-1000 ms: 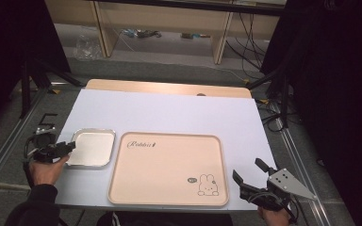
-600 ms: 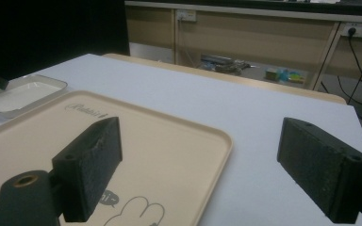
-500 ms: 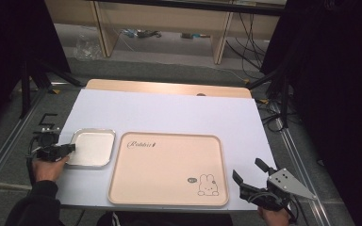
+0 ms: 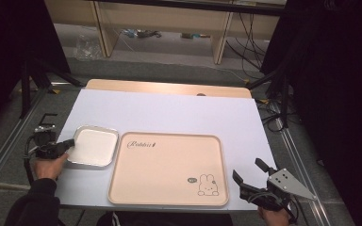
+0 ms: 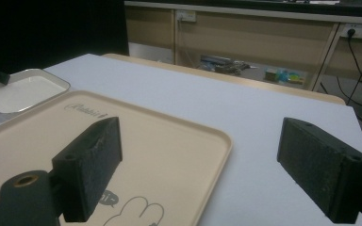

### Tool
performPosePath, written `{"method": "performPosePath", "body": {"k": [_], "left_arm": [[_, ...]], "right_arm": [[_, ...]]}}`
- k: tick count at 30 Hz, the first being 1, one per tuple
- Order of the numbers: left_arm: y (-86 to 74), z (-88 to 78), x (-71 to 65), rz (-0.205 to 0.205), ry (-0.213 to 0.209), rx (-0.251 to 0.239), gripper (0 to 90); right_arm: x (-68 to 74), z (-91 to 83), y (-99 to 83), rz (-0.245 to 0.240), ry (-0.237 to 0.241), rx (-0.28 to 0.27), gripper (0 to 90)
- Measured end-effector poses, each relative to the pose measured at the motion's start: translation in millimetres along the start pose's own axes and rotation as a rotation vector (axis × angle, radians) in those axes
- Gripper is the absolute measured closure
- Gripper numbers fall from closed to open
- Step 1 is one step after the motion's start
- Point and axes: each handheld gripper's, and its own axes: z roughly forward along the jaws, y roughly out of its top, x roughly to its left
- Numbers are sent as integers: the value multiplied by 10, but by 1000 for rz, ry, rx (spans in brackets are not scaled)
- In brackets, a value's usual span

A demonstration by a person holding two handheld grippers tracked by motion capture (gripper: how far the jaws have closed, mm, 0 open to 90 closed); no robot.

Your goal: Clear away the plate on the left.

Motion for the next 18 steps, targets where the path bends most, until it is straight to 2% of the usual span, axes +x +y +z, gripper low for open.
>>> {"method": "performPosePath", "body": {"k": [2,3,5,6,7,8,9,10,11,13,14,16,17,18], "left_arm": [[9,-10,-7,9,-18,-19,882],[9,-20,-23,-19,-17,-23,882],[18,-31,-32,-3,-14,-32,883],[28,-40,-35,26,-19,-40,883],[28,-40,-35,26,-19,-40,883],[31,-49,-63,-2,-8,-47,883],[44,-61,-48,10,-25,-58,883],[44,-61,-48,10,-25,-58,883],[51,-82,-47,-8,-22,-73,883],[58,-95,-38,-7,-26,-77,883],[66,-118,-35,-30,-47,-96,883],[71,-138,-23,-27,-50,-88,884],[81,-143,-44,-32,-73,-102,883],[81,-143,-44,-32,-73,-102,883]], "right_arm": [[0,3,-2,0,0,-6,152],[3,12,-6,7,12,-16,152],[0,0,0,0,1,0,152],[0,2,0,0,1,0,152],[2,3,-1,1,1,-1,152],[2,14,-6,4,7,-17,152],[4,16,-6,8,12,-18,152],[1,5,-2,0,6,-5,152],[0,1,0,-1,2,0,152],[0,3,-1,0,5,-1,152],[1,2,-1,-1,2,-2,152],[-2,7,-5,-3,2,-18,151],[-3,1,0,0,2,-1,152],[-3,5,-1,5,8,-2,152]]}}
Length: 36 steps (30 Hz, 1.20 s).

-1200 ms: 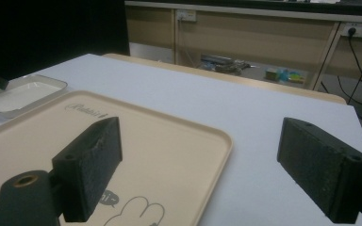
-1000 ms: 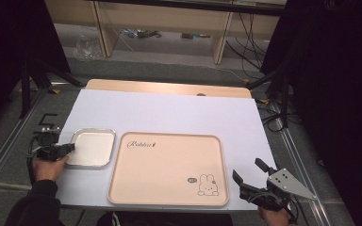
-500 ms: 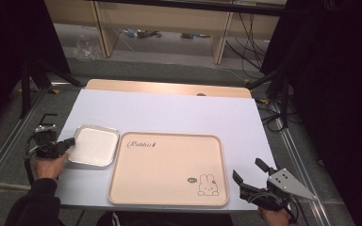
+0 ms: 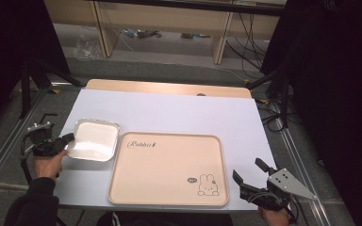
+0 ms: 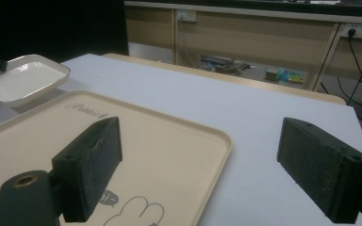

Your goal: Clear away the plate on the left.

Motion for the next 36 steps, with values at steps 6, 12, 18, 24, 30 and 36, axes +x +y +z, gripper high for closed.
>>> {"method": "performPosePath", "body": {"k": [6,12,18,24,30,36], "left_arm": [[9,-8,-70,-7,-31,10,883],[27,-21,-141,4,-74,10,883],[24,-11,-276,30,-115,22,883],[19,30,-464,61,-155,44,883],[-19,89,-715,97,-225,75,883],[-73,160,-953,117,-287,107,884]], "right_arm": [[8,9,-6,0,5,-17,152],[2,-4,1,-5,-5,2,152],[4,-4,1,-7,-6,2,152],[2,-4,0,-6,-6,3,152],[3,20,-9,5,5,-22,152],[-12,-4,1,-17,-7,2,152]]}}
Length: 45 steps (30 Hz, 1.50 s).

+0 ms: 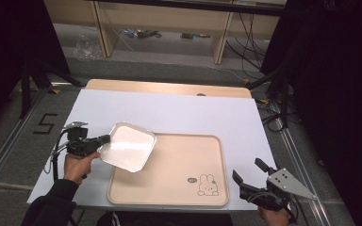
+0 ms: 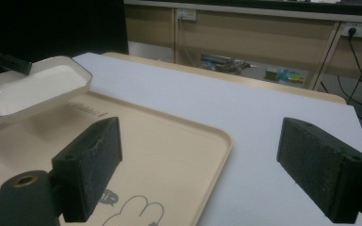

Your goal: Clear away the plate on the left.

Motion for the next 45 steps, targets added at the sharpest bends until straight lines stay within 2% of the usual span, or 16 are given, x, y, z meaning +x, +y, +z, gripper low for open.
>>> {"method": "performPosePath", "body": {"k": [4,9,12,13,15,16,18,19,22,23,26,30,31,36,42,45], "left_arm": [[-12,105,-152,27,-27,30,884],[-51,227,-312,54,-53,67,884],[-79,285,-395,89,-67,102,884],[-89,312,-428,79,-76,98,885],[-114,347,-467,97,-89,119,884],[-136,373,-503,100,-91,125,885],[-182,443,-588,100,-105,139,884],[-191,459,-615,125,-111,162,884],[-224,523,-728,124,-127,158,884],[-225,529,-734,151,-130,179,884],[-265,582,-784,138,-134,178,884],[-293,616,-831,176,-137,205,884],[-305,625,-852,162,-136,199,884],[-347,660,-901,172,-135,200,884],[-429,712,-967,194,-128,238,884],[-459,731,-996,195,-148,246,883]], "right_arm": [[-8,6,-2,-14,-4,-6,152],[3,13,-7,5,1,-11,152],[10,21,-11,12,-1,-11,152],[6,27,-10,3,-4,-13,152],[17,26,-12,21,8,-15,152],[-4,1,-5,-8,-3,-2,152],[-1,18,-11,6,-3,-20,152],[1,21,-10,15,-2,-10,152],[6,16,-8,10,2,-10,152],[6,16,-8,10,2,-10,152],[6,18,-8,11,-2,-10,152],[7,17,-8,11,0,-9,152],[6,16,-8,11,-1,-9,152],[5,17,-8,7,-1,-12,152],[3,17,-11,9,-2,-14,152],[7,16,-9,17,1,-6,152]]}}
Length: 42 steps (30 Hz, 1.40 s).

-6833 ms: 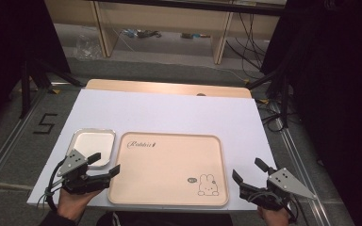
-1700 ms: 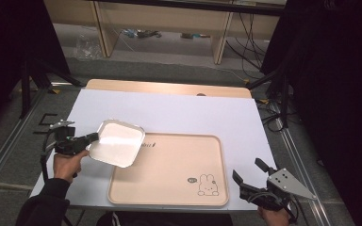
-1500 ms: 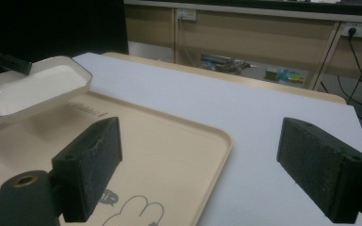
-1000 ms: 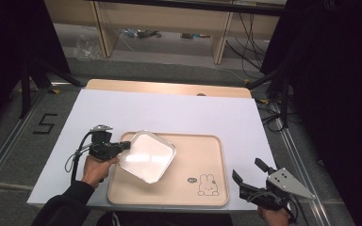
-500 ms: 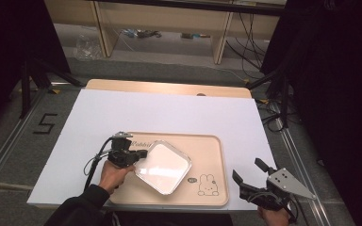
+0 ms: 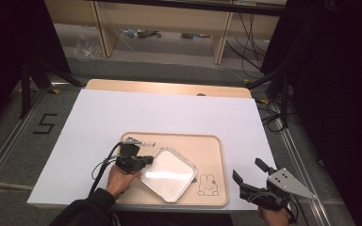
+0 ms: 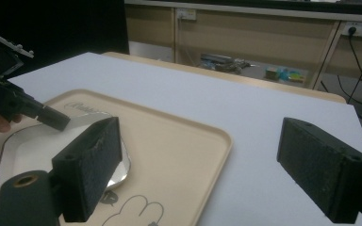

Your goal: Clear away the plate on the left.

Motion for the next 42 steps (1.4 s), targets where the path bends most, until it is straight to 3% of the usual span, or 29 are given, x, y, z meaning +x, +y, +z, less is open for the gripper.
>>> {"method": "performPosePath", "body": {"k": [4,6,7,17,20,22,29,30,32,41,42], "left_arm": [[-11,-4,-7,1,2,1,882],[-10,-26,13,21,-3,24,881],[-14,-24,16,6,-4,18,879],[-130,-167,104,-3,-3,55,848],[-165,-197,105,-13,-5,53,834],[-178,-227,112,10,-12,78,823],[-238,-239,56,-3,-16,90,797],[-250,-254,52,20,-15,107,790],[-273,-262,36,13,-17,117,783],[-351,-323,6,1,-31,102,778],[-357,-328,0,2,-25,102,776]], "right_arm": [[-1,-1,1,-5,-1,-2,152],[-4,1,0,-9,-3,-9,152],[-3,3,-2,0,5,-17,152],[2,-2,3,12,5,-2,152],[-6,-4,4,-6,4,-5,152],[-4,-4,4,0,5,-1,152],[-9,-2,5,-8,3,-6,152],[-4,10,1,4,9,-16,152],[0,4,3,-3,2,-9,152],[-1,-4,8,-6,4,8,152],[-2,5,5,-8,0,-9,152]]}}
